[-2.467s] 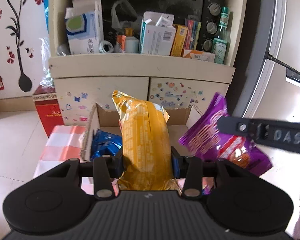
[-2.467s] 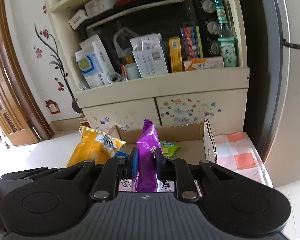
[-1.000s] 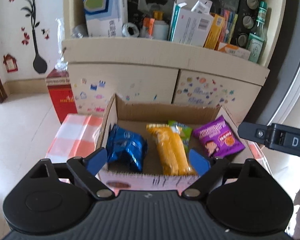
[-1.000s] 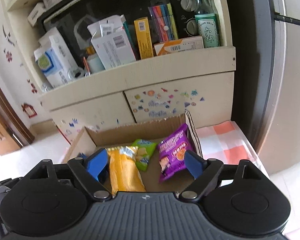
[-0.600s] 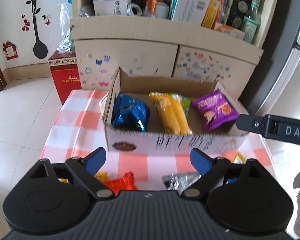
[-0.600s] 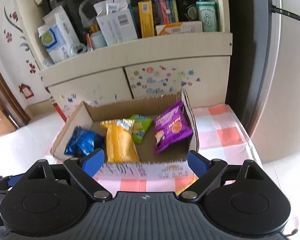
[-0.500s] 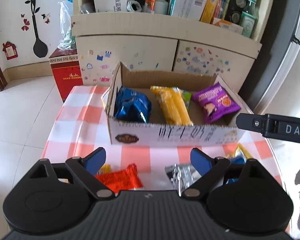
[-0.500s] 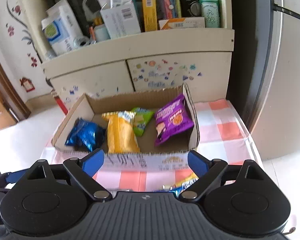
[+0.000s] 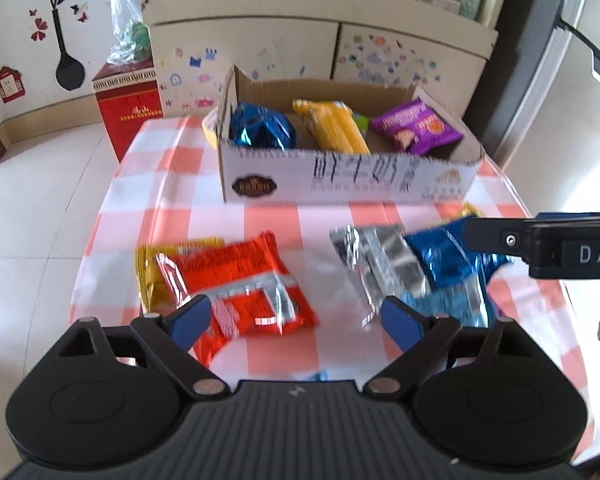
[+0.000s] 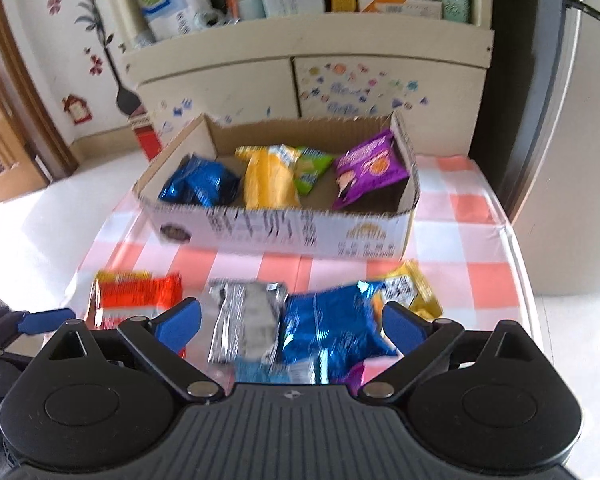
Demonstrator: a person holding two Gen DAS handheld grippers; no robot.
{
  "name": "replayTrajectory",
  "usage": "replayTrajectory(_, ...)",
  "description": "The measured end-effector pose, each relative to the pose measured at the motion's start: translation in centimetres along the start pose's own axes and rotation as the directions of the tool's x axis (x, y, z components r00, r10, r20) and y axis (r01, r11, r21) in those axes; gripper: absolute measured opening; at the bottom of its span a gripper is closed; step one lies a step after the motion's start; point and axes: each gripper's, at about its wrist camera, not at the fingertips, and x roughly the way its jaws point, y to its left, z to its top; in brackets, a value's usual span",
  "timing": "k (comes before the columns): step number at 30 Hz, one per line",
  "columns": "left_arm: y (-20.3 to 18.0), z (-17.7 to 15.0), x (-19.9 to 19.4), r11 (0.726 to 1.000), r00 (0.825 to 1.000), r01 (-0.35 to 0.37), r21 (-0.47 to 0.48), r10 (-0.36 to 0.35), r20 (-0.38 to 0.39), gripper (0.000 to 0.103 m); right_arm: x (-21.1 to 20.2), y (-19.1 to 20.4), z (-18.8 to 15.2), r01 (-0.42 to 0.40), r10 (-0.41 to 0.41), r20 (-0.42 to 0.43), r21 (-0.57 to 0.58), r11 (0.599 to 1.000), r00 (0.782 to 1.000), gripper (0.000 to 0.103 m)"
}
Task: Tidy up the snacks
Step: 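Move both open tools back to the snack pile, then grasp the light blue Amerla packet with the left tool while the right tool grasps the blue barcode packet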
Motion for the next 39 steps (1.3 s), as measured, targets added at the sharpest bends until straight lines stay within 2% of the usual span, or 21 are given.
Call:
replayTrajectory(10,0.6,-3.3,0.3,1.0,0.997,0.014,0.02,-0.012,-0.07,0.092,0.6,1.0,-2.9,0.011,-0.02,-0.074,-0.111,0.994,0.997,0.1)
replayTrajectory(20,1.3,-5.9,1.3,1.0,0.992,-0.004,0.022,0.007,-0.128,0.092,2.1,0.6,-4.6,0.022,-0.034,-0.12,-0.097,0.995,0.992,0.1)
replayTrajectory(31,1.3,-6.8,2.7,1.0,0.991,0.021,0.005,-0.02,-0.135,0.092,4.0,2.3,-5.0,0.041,-0.062,-0.129,-0.164,0.986,0.99,0.1)
replayTrajectory(35,1.2,-7.1,3.5,1.0,0.99,0.0,0.002,0.0,-0.142,0.093,4.9,2.7,-5.2,0.058,-0.084,-0.133,-0.188,0.98,0.987,0.1)
replayTrajectory(39,0.7,-7.2,3.7,0.999,0.991,-0.018,0.043,0.024,-0.132,0.094,5.2,2.9,-5.3,0.076,-0.103,-0.124,-0.207,0.975,0.987,0.1)
